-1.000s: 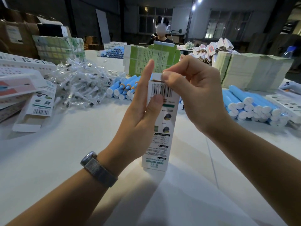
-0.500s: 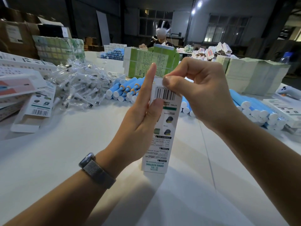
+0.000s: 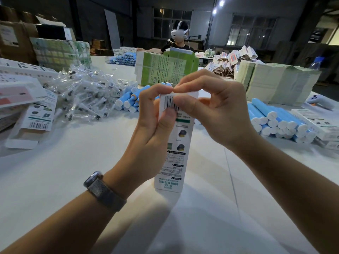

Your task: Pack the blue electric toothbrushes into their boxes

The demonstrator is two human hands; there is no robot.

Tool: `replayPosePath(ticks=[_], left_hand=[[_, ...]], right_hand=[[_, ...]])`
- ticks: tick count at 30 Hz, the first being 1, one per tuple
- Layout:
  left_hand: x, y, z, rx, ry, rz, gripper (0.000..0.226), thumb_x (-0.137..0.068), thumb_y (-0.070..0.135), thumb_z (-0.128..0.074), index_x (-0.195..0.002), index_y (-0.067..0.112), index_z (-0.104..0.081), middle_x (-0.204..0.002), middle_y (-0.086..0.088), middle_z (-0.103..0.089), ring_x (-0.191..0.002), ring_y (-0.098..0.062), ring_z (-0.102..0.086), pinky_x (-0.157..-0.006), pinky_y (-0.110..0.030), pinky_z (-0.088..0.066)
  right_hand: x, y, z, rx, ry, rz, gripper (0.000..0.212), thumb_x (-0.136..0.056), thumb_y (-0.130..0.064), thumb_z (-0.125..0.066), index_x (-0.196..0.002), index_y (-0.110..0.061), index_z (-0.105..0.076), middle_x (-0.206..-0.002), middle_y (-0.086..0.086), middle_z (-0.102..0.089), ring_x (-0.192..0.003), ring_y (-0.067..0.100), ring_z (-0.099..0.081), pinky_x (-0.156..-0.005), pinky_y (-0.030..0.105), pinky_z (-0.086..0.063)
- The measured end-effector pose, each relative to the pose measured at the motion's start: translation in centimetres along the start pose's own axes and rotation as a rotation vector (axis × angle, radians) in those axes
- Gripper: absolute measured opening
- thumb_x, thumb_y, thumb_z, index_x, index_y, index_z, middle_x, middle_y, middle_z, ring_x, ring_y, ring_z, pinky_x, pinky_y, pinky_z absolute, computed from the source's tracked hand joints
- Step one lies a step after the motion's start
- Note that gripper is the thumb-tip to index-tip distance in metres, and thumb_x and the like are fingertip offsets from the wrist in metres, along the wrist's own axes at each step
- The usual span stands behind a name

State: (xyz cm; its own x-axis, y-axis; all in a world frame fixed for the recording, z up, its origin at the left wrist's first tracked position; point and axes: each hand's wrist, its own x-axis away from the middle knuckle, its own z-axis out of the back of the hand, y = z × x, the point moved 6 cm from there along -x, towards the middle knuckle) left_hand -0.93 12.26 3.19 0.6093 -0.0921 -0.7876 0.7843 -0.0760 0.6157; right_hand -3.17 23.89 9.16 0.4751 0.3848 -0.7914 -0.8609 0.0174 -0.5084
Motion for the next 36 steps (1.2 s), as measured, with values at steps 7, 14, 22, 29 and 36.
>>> replayPosePath(ticks=[7, 14, 22, 29, 36], left_hand=[[-0.3, 0.1, -0.1, 0.040, 0.025, 0.018, 0.018, -0.105, 0.013, -0.034, -0.117, 0.026, -0.036, -0.102, -0.002, -0.055, -0.085, -0.009, -0.061, -0.073, -0.025, -0.051], [-0.4, 0.2, 0.4, 0.029, 0.079, 0.054, 0.017, -0.104, 0.014, -0.035, -0.117, 0.025, -0.037, -0.096, 0.002, -0.059, -0.083, -0.013, -0.062, -0.071, -0.029, -0.053], [-0.4, -0.6, 1.7, 0.172, 0.226, 0.213, 0.014, -0.096, 0.034, -0.042, -0.105, 0.031, -0.031, -0.089, 0.001, -0.068, -0.074, -0.015, -0.068, -0.061, -0.028, -0.056], [-0.4, -0.5, 1.6, -0.013, 0.254, 0.117, 0.007, -0.101, 0.032, -0.035, -0.103, 0.026, -0.032, -0.084, 0.020, -0.065, -0.070, 0.000, -0.065, -0.060, -0.018, -0.054], [-0.3, -0.7, 0.6, 0.019, 0.191, 0.138, 0.005, -0.106, 0.028, -0.034, -0.103, 0.024, -0.032, -0.088, 0.022, -0.069, -0.076, 0.001, -0.069, -0.063, -0.016, -0.054]], right_hand=[[1.0, 0.6, -0.5, 0.023, 0.118, 0.040, 0.018, -0.089, -0.008, -0.068, -0.106, -0.014, -0.069, -0.096, 0.002, -0.067, -0.095, 0.015, -0.065, -0.066, 0.029, -0.054], [0.8, 2.0, -1.0, -0.193, 0.079, -0.102, 0.021, -0.093, -0.010, -0.058, -0.111, -0.012, -0.069, -0.105, 0.010, -0.062, -0.103, 0.025, -0.061, -0.080, 0.031, -0.052], [1.3, 3.4, -1.9, -0.668, -0.051, -0.397, 0.031, -0.095, -0.014, -0.050, -0.121, -0.023, -0.065, -0.107, -0.004, -0.067, -0.103, 0.014, -0.062, -0.089, 0.036, -0.054], [2.8, 4.4, -4.0, -0.645, -0.196, -0.508, 0.041, -0.097, -0.024, -0.045, -0.138, -0.025, -0.047, -0.117, 0.008, -0.057, -0.109, 0.023, -0.055, -0.099, 0.051, -0.049], [3.3, 4.9, -3.4, -0.477, -0.292, -0.504, 0.042, -0.085, -0.010, -0.053, -0.127, -0.015, -0.052, -0.115, 0.018, -0.064, -0.111, 0.035, -0.062, -0.100, 0.055, -0.050]])
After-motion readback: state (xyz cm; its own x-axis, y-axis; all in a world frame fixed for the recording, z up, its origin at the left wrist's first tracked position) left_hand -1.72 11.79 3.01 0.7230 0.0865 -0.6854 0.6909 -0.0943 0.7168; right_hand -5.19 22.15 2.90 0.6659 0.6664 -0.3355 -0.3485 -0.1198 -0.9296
